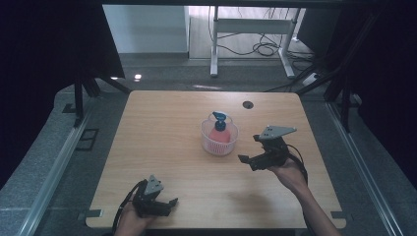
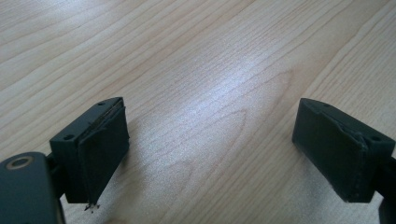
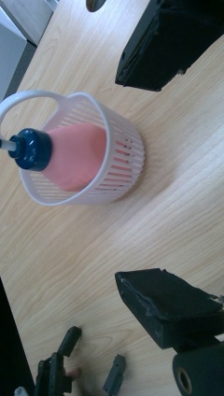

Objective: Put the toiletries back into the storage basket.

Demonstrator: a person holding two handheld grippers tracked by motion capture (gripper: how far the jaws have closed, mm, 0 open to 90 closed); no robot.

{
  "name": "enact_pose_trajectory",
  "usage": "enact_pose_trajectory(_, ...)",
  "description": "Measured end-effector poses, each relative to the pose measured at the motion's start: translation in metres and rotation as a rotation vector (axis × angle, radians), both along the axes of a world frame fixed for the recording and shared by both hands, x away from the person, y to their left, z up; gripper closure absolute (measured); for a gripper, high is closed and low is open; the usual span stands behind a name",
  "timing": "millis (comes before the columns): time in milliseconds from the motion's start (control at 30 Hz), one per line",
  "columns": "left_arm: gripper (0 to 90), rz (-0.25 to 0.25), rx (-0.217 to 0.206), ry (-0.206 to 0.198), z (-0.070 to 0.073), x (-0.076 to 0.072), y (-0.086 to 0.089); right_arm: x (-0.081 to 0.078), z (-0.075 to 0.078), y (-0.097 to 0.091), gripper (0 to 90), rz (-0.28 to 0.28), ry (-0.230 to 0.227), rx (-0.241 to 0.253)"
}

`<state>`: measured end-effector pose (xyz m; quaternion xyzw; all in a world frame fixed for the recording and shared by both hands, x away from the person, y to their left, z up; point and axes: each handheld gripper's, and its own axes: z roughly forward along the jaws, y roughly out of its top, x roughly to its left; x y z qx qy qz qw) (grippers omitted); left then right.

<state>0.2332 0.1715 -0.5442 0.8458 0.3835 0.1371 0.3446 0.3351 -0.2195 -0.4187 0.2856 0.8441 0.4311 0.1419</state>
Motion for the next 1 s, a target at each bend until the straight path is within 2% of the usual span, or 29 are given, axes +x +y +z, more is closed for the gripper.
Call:
enact_pose_trajectory(433, 10.4, 0.000, 0.001, 0.000, 0.000, 0.000, 0.000, -0.014, -0.013, -0.021, 5.6, -0.032, 0.000, -0.023)
enact_pose_trajectory(1000, 10.4, 0.001, 0.001, -0.001, 0.000, 0.000, 0.000, -0.030, -0.039, -0.036, 5.5, -0.050, 0.025, -0.016)
